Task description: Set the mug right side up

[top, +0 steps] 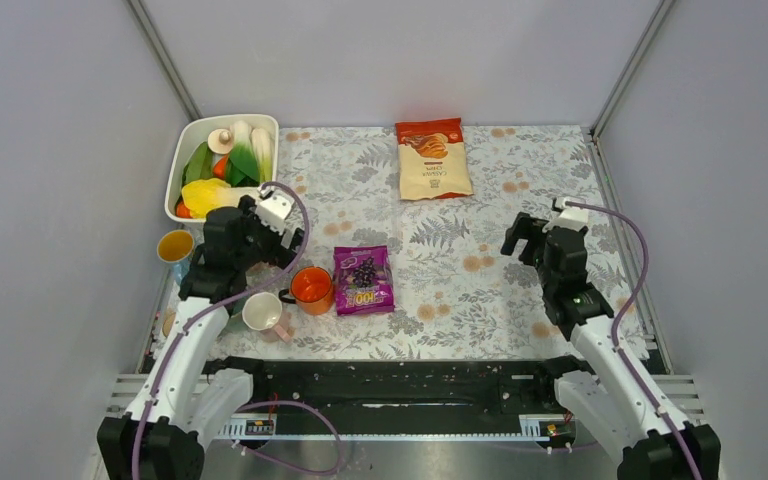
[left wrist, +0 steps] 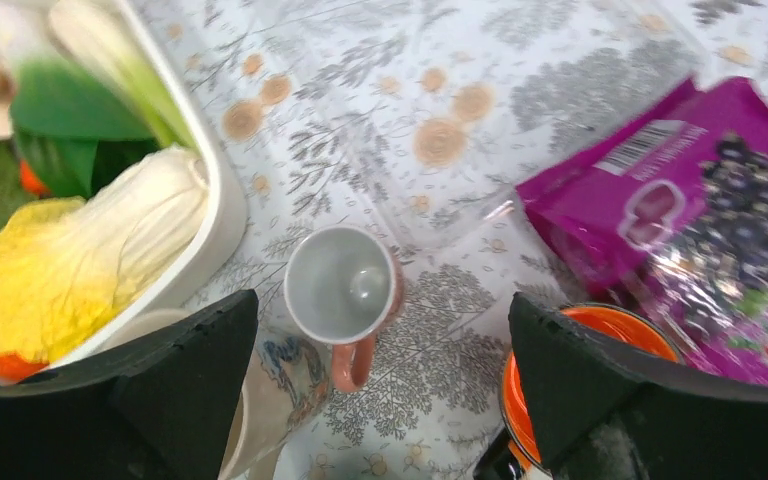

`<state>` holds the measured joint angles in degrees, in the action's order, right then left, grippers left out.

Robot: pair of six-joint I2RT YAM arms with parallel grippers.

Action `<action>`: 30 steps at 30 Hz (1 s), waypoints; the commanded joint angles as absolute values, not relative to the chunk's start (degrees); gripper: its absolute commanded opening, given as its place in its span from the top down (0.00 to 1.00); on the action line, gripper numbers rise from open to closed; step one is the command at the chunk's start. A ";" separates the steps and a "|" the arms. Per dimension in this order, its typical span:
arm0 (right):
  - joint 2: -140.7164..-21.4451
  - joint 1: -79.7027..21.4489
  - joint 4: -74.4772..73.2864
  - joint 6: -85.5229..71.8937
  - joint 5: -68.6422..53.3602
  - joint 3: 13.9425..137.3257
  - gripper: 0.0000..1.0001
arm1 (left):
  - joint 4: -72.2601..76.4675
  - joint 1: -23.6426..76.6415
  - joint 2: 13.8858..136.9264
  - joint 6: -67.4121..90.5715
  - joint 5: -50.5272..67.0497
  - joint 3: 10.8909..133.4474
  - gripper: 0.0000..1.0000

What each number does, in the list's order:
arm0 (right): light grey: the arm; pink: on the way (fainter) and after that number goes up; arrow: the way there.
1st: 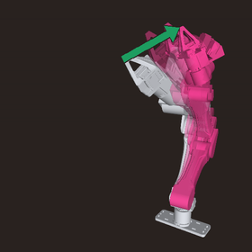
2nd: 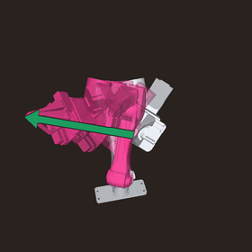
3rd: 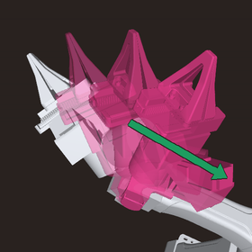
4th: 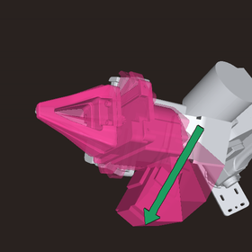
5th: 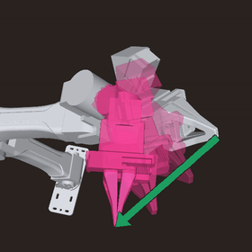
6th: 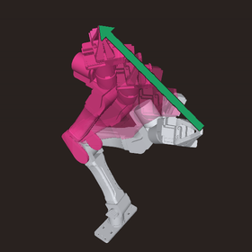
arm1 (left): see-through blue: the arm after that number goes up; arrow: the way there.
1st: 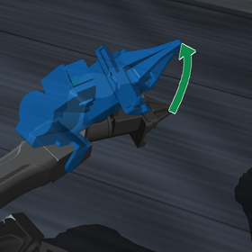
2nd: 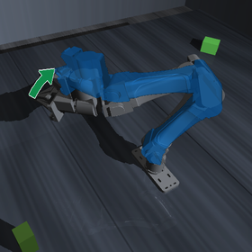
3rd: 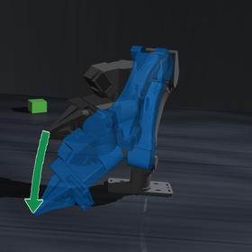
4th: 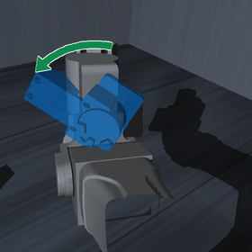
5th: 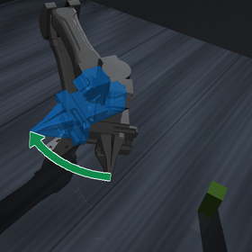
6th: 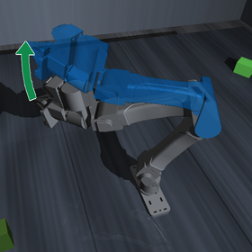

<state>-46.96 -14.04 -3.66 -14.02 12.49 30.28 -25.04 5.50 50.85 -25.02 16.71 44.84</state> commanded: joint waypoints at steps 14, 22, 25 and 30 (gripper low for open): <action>-40.64 -12.15 3.70 -11.77 16.81 21.51 0.01 | 3.97 5.84 42.45 -11.35 4.53 29.36 0.01; -39.50 -12.13 3.95 -12.04 16.08 21.14 0.01 | 3.97 5.84 42.45 -11.35 4.53 29.36 0.01; -39.32 -12.13 3.85 -12.04 15.86 21.18 0.00 | 3.97 5.84 42.45 -11.35 4.53 29.36 0.01; -39.12 -12.15 3.74 -12.04 15.82 21.18 0.01 | 3.97 5.84 42.45 -11.35 4.53 29.36 0.01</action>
